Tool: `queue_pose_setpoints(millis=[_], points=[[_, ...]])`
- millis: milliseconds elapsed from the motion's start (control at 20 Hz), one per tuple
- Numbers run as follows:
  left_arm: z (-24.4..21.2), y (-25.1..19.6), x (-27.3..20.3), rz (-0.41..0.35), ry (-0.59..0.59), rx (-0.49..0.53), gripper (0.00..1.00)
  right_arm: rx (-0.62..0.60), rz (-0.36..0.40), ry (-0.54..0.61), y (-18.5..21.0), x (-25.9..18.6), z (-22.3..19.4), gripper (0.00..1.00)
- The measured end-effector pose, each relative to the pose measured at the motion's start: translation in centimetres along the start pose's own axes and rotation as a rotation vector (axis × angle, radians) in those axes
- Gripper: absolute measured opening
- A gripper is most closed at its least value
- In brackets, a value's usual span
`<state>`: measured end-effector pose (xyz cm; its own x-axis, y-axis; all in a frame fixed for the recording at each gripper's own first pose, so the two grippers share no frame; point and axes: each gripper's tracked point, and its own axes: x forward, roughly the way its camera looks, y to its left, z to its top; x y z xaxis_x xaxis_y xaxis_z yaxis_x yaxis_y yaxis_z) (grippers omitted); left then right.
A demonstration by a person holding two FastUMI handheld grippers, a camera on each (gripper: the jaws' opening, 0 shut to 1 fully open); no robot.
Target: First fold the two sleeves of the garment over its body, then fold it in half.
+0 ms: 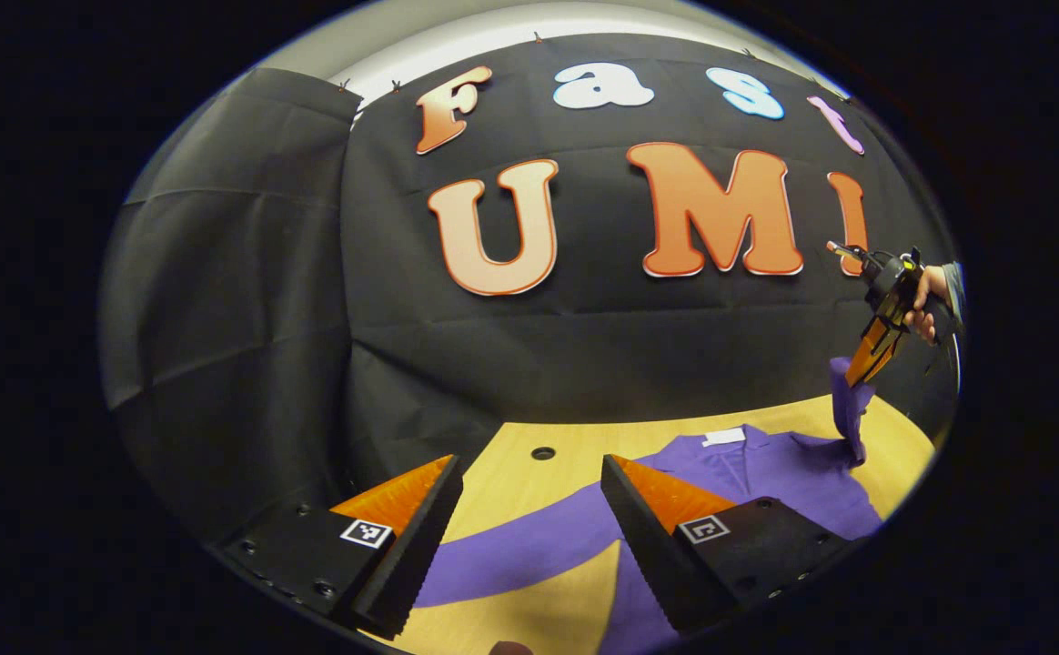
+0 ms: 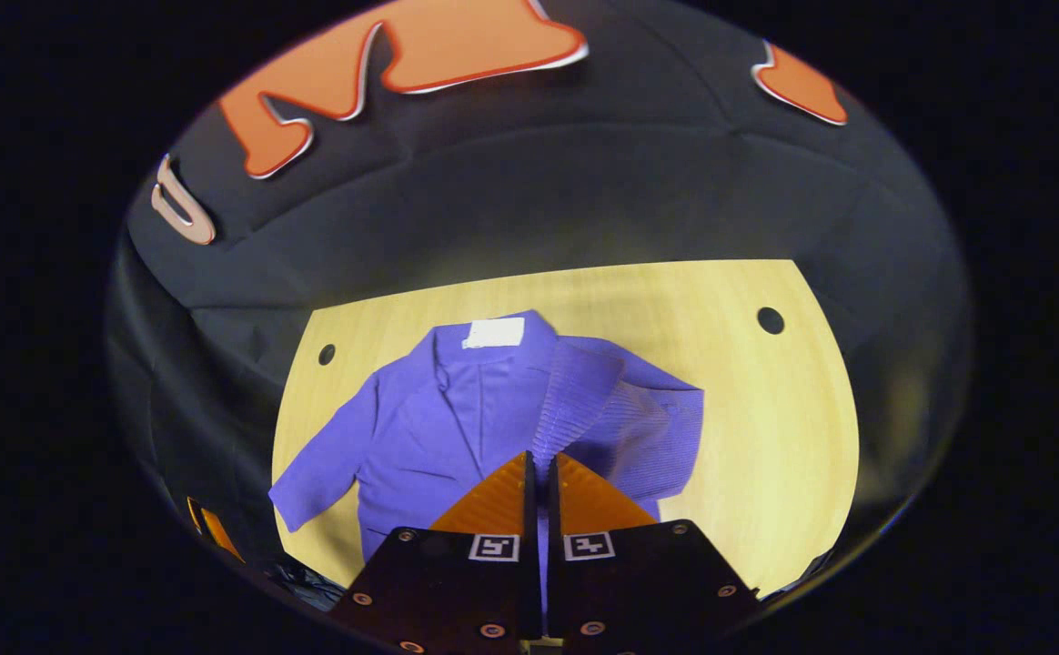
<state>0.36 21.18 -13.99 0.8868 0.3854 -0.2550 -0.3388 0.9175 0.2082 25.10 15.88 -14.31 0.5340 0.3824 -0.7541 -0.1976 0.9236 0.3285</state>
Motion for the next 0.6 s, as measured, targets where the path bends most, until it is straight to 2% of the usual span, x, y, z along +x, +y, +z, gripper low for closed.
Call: queue_pose_setpoints(millis=[350,450,550,600], points=[[-2.9,6.3,3.7,0.063,0.066,-0.007,0.98,-0.030,0.069,0.012,7.7,1.8,-1.0,0.04],[-3.8,7.8,4.6,0.075,0.092,-0.002,0.98,-0.019,0.095,-0.007,9.3,1.7,-0.7,0.07],[-5.4,8.9,5.9,0.086,0.138,-0.004,0.98,-0.031,0.119,-0.062,10.2,1.5,-0.5,0.23],[-6.1,9.4,6.2,0.086,0.162,-0.010,0.98,-0.043,0.133,-0.089,10.5,0.9,-0.3,0.48]])
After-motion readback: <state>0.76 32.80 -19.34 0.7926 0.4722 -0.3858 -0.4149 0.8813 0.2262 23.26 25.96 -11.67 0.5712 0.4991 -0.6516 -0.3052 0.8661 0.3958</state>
